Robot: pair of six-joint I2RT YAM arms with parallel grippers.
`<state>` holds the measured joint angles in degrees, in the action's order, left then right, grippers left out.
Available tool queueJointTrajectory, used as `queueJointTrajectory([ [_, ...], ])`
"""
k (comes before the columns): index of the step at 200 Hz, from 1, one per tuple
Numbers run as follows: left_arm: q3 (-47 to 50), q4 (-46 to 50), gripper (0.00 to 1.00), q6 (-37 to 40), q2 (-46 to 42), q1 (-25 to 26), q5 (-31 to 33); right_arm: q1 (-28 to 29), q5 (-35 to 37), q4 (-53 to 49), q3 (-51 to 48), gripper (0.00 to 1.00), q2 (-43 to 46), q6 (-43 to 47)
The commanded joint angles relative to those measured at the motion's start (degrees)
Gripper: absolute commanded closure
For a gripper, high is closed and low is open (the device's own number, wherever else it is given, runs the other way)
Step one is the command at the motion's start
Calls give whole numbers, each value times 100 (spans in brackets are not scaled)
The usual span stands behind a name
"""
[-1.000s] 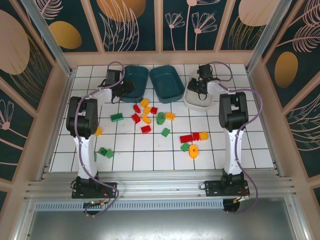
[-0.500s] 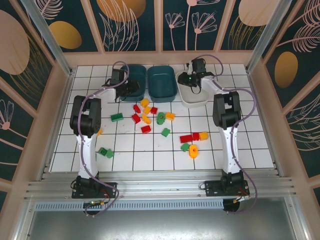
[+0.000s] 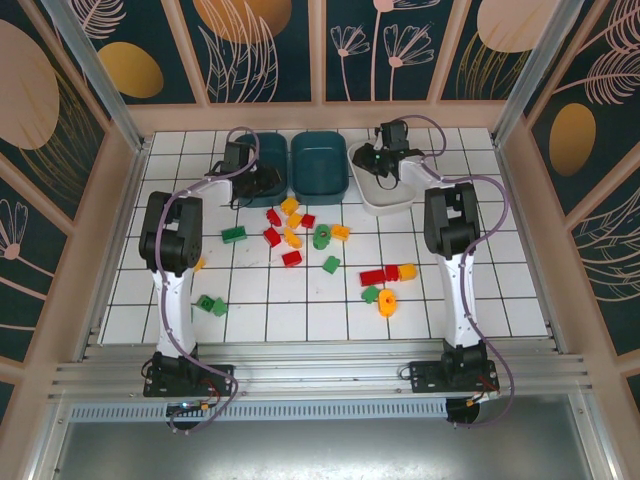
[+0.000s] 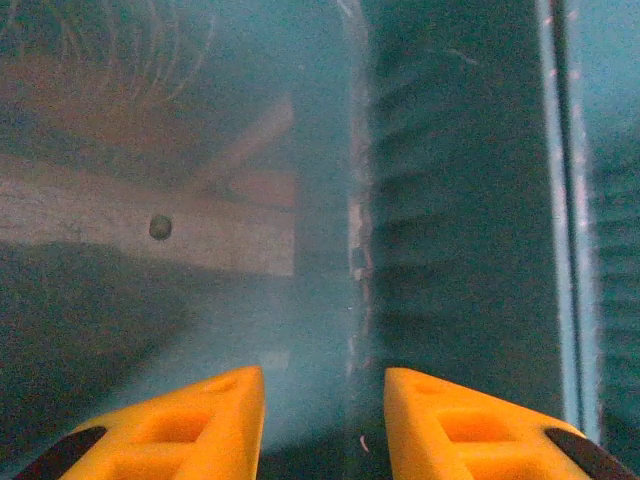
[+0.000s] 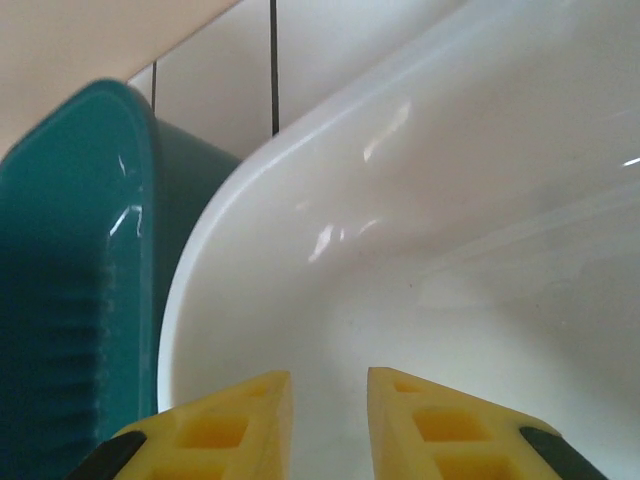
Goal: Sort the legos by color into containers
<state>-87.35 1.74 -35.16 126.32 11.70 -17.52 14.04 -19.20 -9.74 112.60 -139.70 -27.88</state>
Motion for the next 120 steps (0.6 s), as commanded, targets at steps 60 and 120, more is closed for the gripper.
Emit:
queueJointTrajectory([
  [60,304,60,59,514,-598,33,-76,-56,36,179,1358,74,-970,-763],
  [120,226,116,58,549,-496,28,-153,-157,-30,97,2109,70,-1239,-962],
])
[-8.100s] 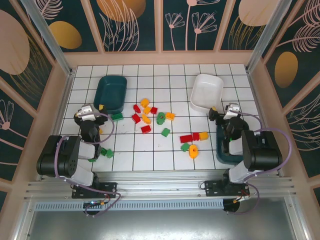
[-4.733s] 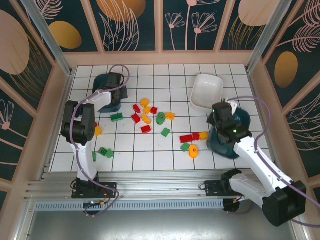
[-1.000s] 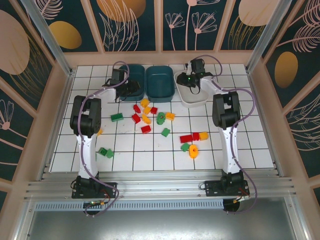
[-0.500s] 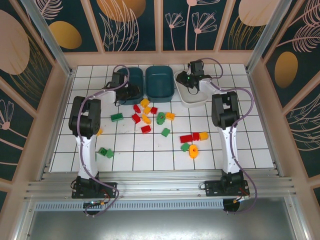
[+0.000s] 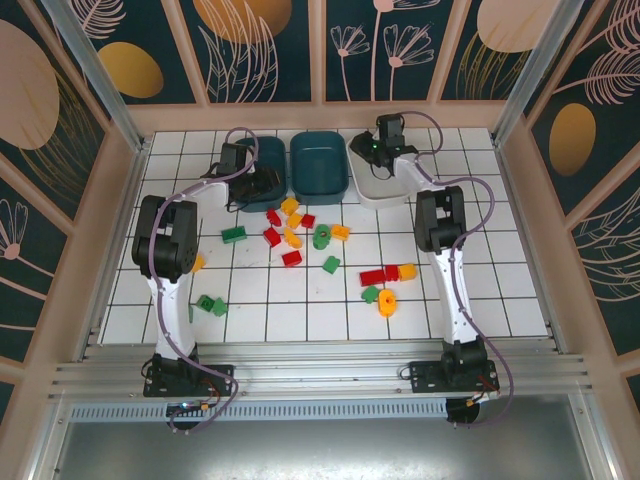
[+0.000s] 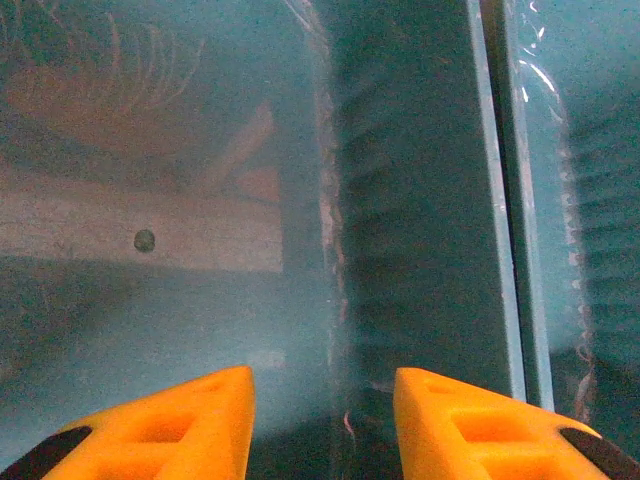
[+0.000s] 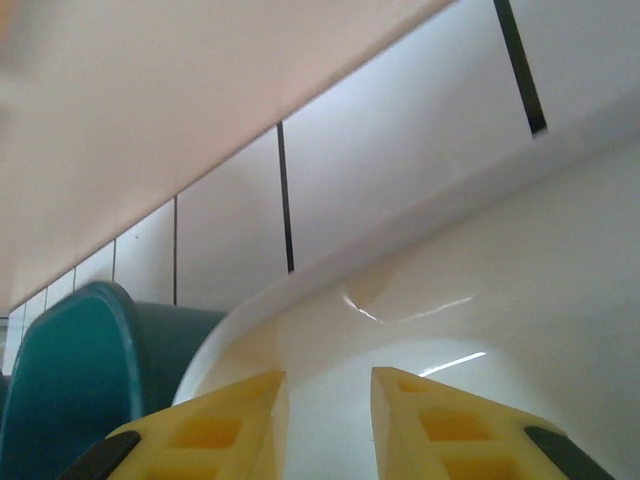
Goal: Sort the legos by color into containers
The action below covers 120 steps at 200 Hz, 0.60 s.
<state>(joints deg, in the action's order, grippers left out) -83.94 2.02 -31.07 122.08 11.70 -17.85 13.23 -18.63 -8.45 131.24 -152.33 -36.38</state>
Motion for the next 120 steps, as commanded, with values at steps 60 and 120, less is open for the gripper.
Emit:
queueJointTrajectory([
  [60,-236,70,58,210,-21,28,-217,-49,119,-90,-1240,66,1487,575],
  [120,643,-511,57,29,-1027,32,-256,-222,1652,-943,-3256,45,3059,2533],
])
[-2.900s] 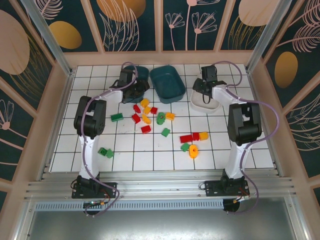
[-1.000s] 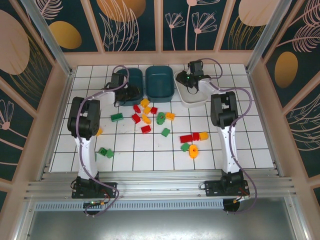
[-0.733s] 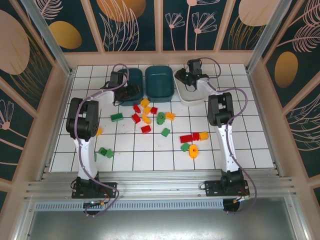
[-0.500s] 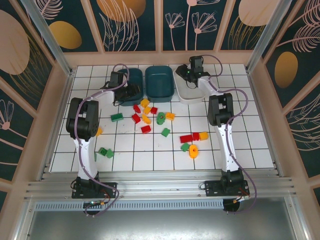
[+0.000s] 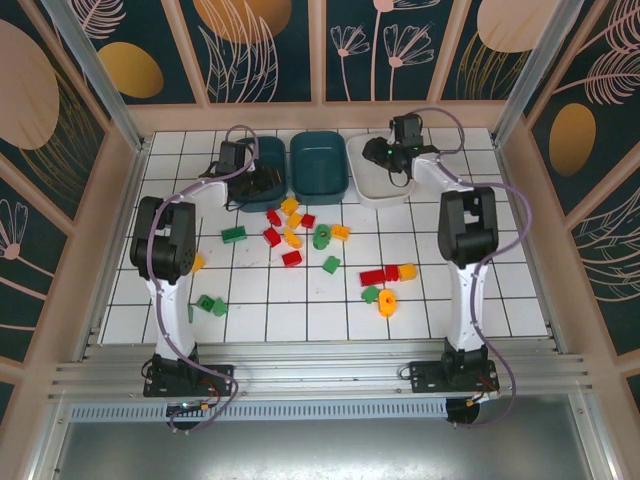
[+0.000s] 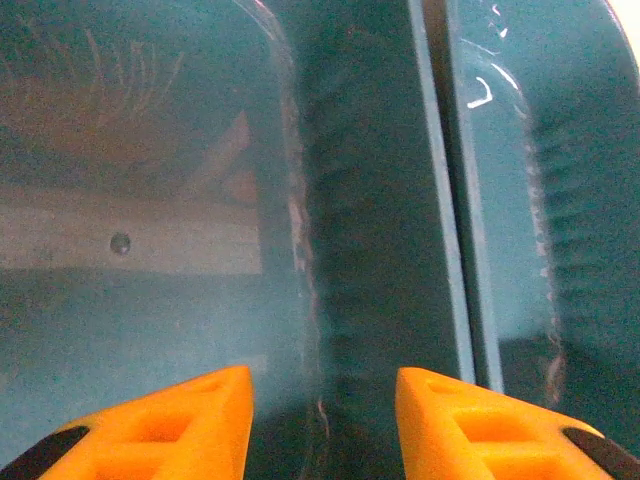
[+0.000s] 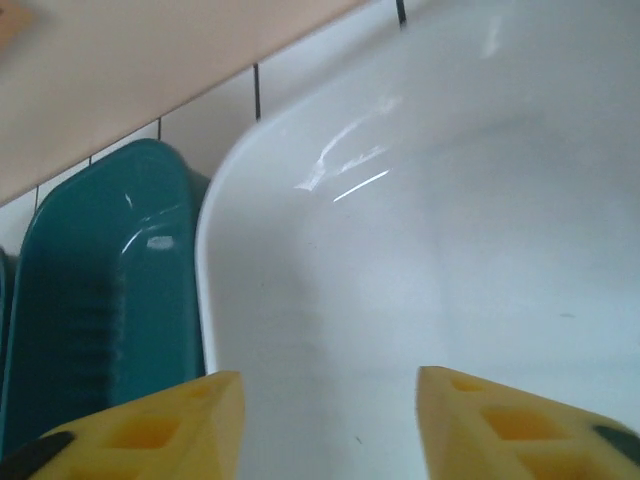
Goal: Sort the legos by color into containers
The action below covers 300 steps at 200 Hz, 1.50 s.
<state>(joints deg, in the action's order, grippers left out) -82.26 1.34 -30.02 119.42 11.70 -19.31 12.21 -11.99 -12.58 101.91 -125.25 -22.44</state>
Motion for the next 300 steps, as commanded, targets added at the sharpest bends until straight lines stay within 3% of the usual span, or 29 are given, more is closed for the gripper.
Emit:
queueJointTrajectory([
  [1,514,-465,57,-92,-788,33,-109,-121,1014,-550,-331,45,347,1155],
  [31,1749,-1271,57,-484,-1642,42,118,-202,1640,-514,-852,41,548,1555],
  [56,2689,-1664,56,-747,-2389,35,370,-323,1665,-458,-1060,41,576,1608],
  [90,3470,-1698,55,-854,-2985,38,449,-365,853,-211,-1387,54,630,1384],
  [133,3413,-1500,55,-815,-3249,34,384,-328,852,201,-1897,59,1010,995],
  [216,3374,-1493,55,-751,-3275,44,348,-262,1580,-194,-1189,49,979,1340],
  [245,3355,-1480,55,-740,-3302,45,358,-296,1314,-232,-1090,44,808,1018],
  [281,3343,-1431,55,-725,-3367,43,330,-359,1645,-441,-1185,44,727,536],
  [300,3358,-1432,55,-718,-3392,44,353,-394,1368,-215,-1478,45,809,418],
])
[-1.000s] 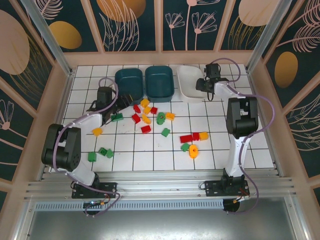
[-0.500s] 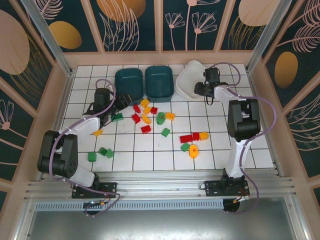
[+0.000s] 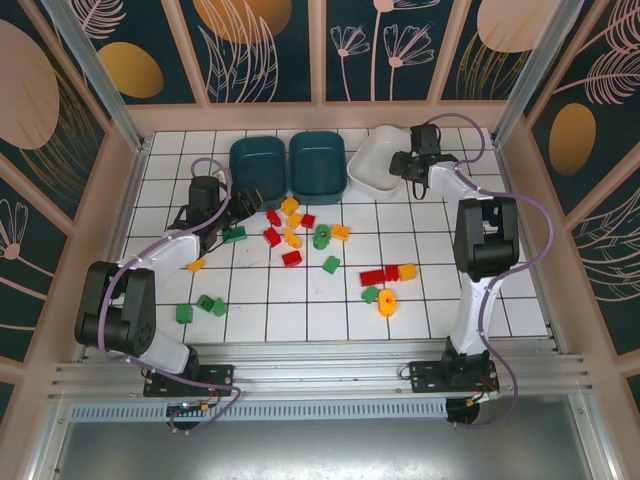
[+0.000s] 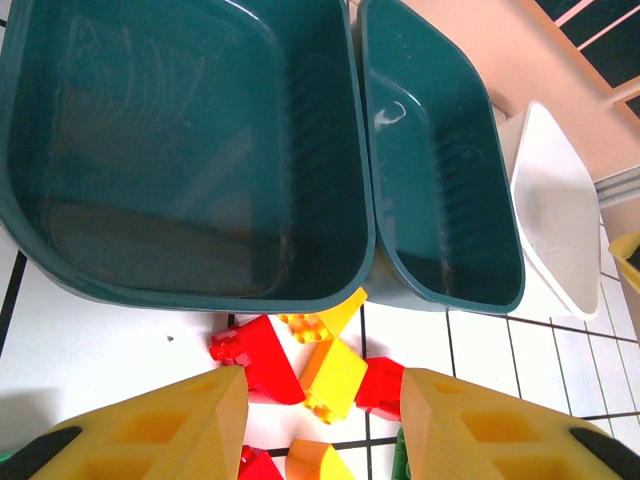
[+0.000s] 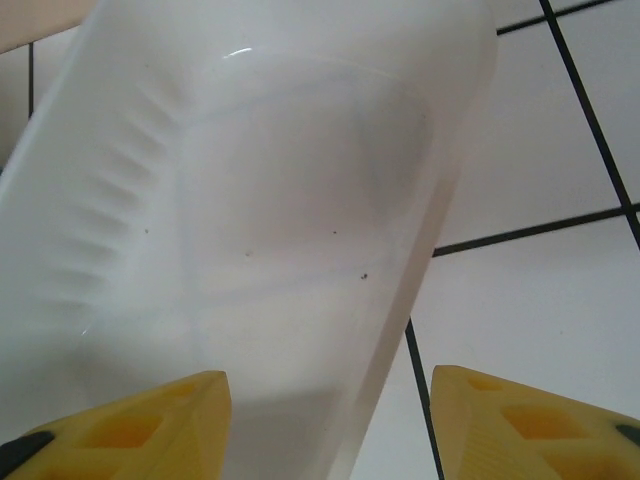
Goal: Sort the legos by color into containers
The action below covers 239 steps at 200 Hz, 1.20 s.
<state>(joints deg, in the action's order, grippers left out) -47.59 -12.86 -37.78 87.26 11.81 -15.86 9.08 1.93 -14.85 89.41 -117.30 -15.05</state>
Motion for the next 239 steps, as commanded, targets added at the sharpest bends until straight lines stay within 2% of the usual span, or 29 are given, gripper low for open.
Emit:
queueJointTrajectory([
  [1,-109,-9,55,59,-180,37,6,-82,-34,15,-234,45,13,-322],
  [12,-105,-39,55,39,-159,40,-12,-71,-79,88,-267,48,-43,-264],
  [33,-105,-68,55,5,-125,34,-58,-72,-627,343,-347,56,-148,-89],
  [80,-139,101,55,177,-156,35,31,-157,-240,391,-312,77,-280,154],
  [100,-206,186,55,237,-166,40,93,-190,-221,519,-386,82,-247,267],
  [157,-174,111,55,237,-148,39,92,-193,-277,665,-355,85,-211,580],
  [190,-128,-4,55,268,-178,40,56,-153,-656,950,-304,87,-337,1008],
  [226,-67,-145,55,272,-244,39,0,-166,-853,795,-44,86,-570,1288],
  [239,-51,-198,55,265,-237,38,-37,-166,-884,734,71,82,-652,1330],
])
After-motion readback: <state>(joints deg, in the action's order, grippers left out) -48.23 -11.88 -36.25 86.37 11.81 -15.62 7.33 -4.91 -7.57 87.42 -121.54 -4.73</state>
